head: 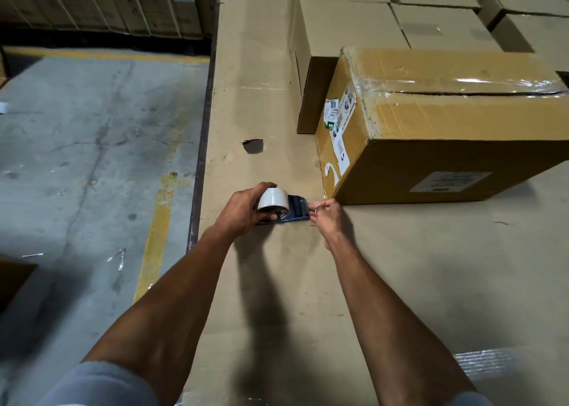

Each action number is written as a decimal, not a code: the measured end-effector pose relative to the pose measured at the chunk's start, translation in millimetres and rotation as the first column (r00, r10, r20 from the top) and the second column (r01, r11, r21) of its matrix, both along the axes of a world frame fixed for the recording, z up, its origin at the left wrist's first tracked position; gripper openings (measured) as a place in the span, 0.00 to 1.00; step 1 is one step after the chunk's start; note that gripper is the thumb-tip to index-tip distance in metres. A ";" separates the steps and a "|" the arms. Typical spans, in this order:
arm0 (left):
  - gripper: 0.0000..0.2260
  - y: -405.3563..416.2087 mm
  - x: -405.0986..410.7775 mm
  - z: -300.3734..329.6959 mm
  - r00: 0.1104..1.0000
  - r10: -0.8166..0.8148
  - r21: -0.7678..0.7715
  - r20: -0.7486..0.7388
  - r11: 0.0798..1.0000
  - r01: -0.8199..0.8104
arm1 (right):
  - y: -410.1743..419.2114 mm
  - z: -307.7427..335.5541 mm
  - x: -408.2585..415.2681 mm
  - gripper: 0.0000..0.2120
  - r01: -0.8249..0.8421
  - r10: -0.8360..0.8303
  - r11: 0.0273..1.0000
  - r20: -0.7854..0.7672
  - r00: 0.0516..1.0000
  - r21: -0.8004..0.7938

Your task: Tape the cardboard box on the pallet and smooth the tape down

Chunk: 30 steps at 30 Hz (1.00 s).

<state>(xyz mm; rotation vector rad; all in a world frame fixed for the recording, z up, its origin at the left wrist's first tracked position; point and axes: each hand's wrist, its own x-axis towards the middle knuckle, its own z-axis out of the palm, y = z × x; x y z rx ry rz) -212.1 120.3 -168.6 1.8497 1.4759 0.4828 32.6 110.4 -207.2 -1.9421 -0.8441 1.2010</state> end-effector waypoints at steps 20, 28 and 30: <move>0.30 -2.6 9.4 8.4 0.997 -0.018 0.192 -0.073 0.981 0.032 | -2.7 30.9 -19.5 0.12 0.074 -0.071 0.997 -0.217 0.974 0.007; 0.31 -16.7 5.3 10.1 0.872 0.070 0.422 -0.485 0.891 0.164 | 5.6 30.5 -33.0 0.09 0.026 -0.034 0.999 -0.386 0.922 -0.026; 0.32 -23.4 7.1 7.2 0.834 0.092 0.405 -0.545 0.899 0.165 | 8.4 32.1 -33.8 0.08 -0.016 0.000 0.999 -0.378 0.926 -0.042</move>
